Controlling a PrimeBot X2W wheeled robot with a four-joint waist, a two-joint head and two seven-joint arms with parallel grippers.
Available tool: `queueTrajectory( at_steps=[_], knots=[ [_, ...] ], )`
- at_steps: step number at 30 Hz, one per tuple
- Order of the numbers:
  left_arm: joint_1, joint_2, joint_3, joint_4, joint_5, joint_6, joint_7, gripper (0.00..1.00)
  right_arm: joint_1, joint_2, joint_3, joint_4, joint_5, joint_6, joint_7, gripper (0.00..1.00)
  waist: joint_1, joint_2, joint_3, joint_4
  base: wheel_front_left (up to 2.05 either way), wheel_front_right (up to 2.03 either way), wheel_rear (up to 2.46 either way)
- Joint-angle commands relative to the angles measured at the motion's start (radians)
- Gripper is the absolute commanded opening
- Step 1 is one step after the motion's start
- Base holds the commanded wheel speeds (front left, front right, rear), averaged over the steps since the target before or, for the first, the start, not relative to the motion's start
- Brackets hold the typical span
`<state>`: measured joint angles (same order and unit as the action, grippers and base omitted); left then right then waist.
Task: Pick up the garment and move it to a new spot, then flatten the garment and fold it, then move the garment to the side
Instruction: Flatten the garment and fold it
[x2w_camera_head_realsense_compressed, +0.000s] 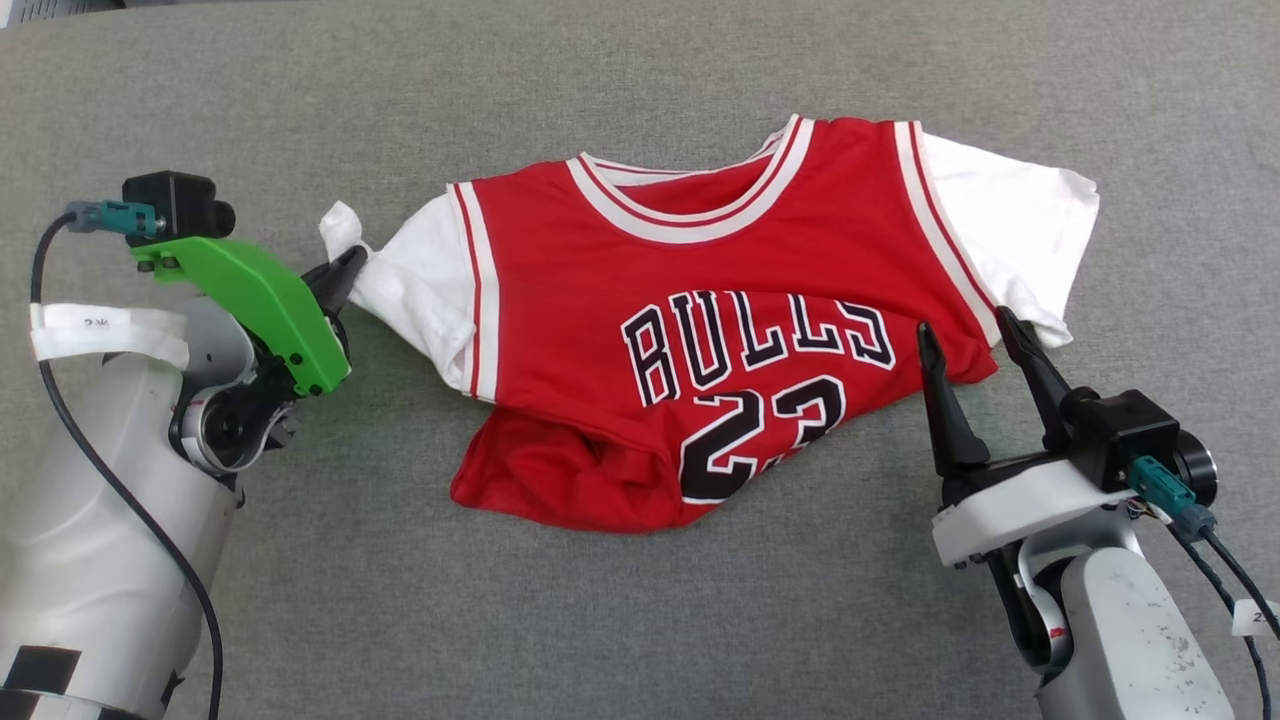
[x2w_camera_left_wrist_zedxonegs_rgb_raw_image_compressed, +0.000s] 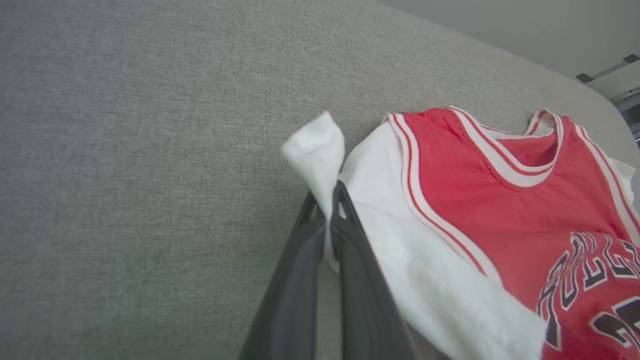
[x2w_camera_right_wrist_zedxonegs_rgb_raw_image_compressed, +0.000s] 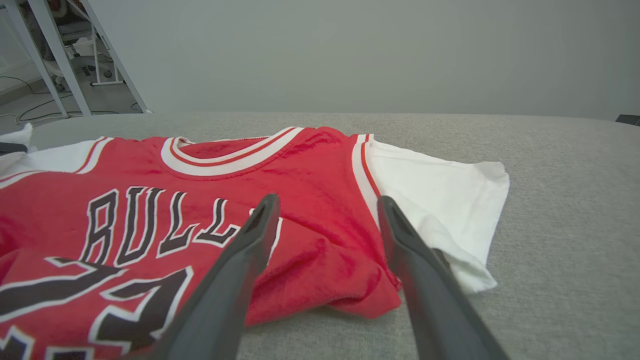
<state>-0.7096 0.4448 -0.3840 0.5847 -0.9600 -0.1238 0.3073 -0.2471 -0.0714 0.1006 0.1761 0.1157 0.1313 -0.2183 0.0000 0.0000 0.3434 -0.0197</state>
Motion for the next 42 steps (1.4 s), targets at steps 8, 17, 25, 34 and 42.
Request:
queueTrajectory(
  at_steps=[8,17,25,34,42],
  knots=[
    [0.025,0.115,-0.141,0.097,0.126,0.000,-0.144,1.00,0.012,-0.001,0.002,-0.006,-0.013,-0.001,0.014,1.00,0.0000,0.0000,-0.026,0.030,0.00,0.00,0.00],
    [0.026,0.089,-0.144,0.200,0.162,0.012,-0.297,1.00,0.048,-0.003,-0.006,0.009,-0.003,-0.001,0.012,1.00,0.0000,0.0000,-0.128,0.072,0.00,0.00,0.00],
    [0.122,0.055,-0.109,0.084,0.175,0.029,-0.535,1.00,0.095,-0.016,-0.038,-0.002,0.006,-0.001,0.009,1.00,0.0000,0.0000,-0.224,0.093,0.00,0.00,0.00],
    [0.422,-0.015,0.082,-0.315,0.320,0.173,-0.569,1.00,0.147,-0.019,-0.052,-0.049,0.013,-0.001,0.024,1.00,0.0000,0.0000,-0.266,0.096,0.00,0.00,0.00],
    [0.634,-0.132,0.204,-0.487,0.461,0.159,-0.569,1.00,0.184,-0.015,-0.060,-0.066,0.020,-0.001,0.026,1.00,0.0000,0.0000,-0.286,0.103,0.00,0.00,0.00]
  ],
)
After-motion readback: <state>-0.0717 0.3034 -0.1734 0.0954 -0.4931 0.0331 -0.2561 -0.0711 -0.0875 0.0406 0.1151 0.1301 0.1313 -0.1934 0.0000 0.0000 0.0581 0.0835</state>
